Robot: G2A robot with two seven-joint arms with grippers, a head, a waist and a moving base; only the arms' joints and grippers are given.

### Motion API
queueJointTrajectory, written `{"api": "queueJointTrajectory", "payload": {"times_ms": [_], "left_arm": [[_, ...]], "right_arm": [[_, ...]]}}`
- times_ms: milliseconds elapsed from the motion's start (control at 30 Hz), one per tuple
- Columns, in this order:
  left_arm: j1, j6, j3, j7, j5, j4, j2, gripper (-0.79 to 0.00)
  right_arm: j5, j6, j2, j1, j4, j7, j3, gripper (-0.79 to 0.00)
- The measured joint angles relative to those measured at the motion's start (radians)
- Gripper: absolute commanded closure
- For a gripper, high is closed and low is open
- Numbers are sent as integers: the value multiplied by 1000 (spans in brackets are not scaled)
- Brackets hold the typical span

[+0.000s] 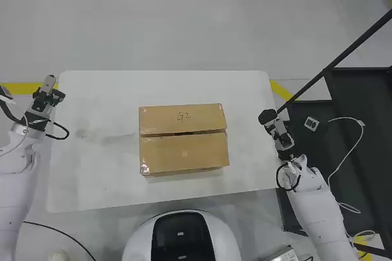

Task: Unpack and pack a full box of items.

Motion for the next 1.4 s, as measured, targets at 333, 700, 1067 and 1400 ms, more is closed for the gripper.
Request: {"api": "queueJointTrajectory", "payload": {"times_ms": [333, 700, 1067, 1400], "left_arm": [[0, 0, 0, 0, 0, 0, 0, -784], [0, 0, 0, 0, 0, 0, 0, -784], [10, -32, 7, -71, 135, -48, 7, -785], [-32, -341, 61, -179, 310, 13, 12, -785]], "right_arm": [[0, 0, 0, 0, 0, 0, 0, -784], [0, 0, 0, 0, 0, 0, 0, -785], [-29, 114, 12, 9, -13, 144, -27, -785], [92, 145, 51, 78, 51, 541, -35, -785]]}}
